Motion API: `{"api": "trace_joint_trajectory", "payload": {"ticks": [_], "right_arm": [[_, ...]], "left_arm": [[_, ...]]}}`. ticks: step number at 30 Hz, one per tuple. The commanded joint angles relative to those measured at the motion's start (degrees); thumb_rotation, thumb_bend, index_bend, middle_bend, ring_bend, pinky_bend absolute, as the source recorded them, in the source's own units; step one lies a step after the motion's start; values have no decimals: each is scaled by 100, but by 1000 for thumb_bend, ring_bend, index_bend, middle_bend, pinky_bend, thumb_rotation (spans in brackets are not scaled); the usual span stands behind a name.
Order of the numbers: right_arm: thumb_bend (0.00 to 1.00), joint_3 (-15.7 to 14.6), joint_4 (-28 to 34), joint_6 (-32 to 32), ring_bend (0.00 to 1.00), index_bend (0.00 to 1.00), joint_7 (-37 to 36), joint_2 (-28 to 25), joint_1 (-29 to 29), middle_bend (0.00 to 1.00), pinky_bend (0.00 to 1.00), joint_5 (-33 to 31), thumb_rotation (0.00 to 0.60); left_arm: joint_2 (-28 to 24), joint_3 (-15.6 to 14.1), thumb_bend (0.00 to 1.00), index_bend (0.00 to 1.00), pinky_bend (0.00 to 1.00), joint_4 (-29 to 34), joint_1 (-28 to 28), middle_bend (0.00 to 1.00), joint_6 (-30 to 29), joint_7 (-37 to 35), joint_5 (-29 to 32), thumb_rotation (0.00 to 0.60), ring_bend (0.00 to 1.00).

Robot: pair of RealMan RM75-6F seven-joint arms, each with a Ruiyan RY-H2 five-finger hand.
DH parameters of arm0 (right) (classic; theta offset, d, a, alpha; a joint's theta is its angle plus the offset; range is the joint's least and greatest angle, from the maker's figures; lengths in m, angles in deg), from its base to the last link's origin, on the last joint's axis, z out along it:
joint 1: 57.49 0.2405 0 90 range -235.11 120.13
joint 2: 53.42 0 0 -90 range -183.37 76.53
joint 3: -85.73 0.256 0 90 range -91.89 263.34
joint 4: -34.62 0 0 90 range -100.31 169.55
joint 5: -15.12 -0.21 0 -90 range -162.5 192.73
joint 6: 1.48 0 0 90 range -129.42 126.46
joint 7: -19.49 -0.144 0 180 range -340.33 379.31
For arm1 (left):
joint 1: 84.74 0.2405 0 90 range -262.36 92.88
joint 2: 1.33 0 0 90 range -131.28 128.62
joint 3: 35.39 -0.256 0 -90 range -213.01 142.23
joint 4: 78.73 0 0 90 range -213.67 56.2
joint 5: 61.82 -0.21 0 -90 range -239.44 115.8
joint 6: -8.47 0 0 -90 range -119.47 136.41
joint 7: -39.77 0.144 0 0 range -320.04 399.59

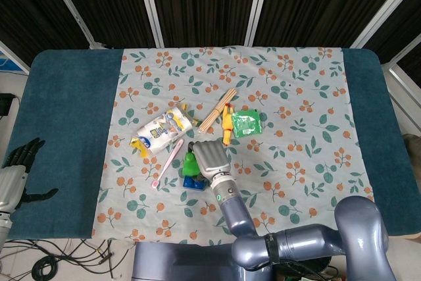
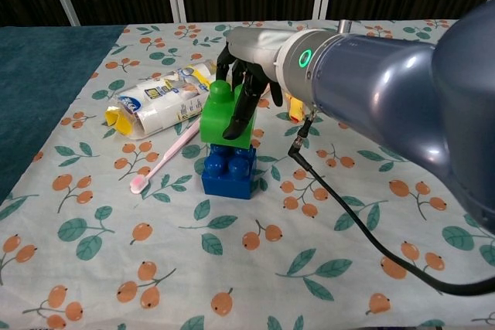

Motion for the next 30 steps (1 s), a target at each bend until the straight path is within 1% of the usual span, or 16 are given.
{"api": "trace_joint_trajectory", "payload": {"ticks": [1, 9, 17, 30], "right_arm": [[418, -33, -66, 55, 560, 618, 1, 10, -1, 587, 635, -30, 600], [418, -77, -276, 158, 559, 618, -25, 94, 5, 588, 635, -78, 600], [418, -122, -356, 200, 560, 619, -36, 171, 2, 588, 635, -69, 600], [418, -358, -518, 225, 561, 622, 80, 326, 10, 591, 635, 173, 600]], "left_arm": [[-18, -3, 0, 0, 0, 4, -10, 0, 27, -16, 12, 600, 0], [-24, -3, 0, 0, 0, 7, -11, 0, 38, -49, 20, 600, 0], [-22, 6, 0, 0, 0, 4, -14, 0, 37, -57, 34, 600, 0], [-22, 16, 0, 0, 0, -6, -7, 0, 19, -85, 38, 600, 0]]}}
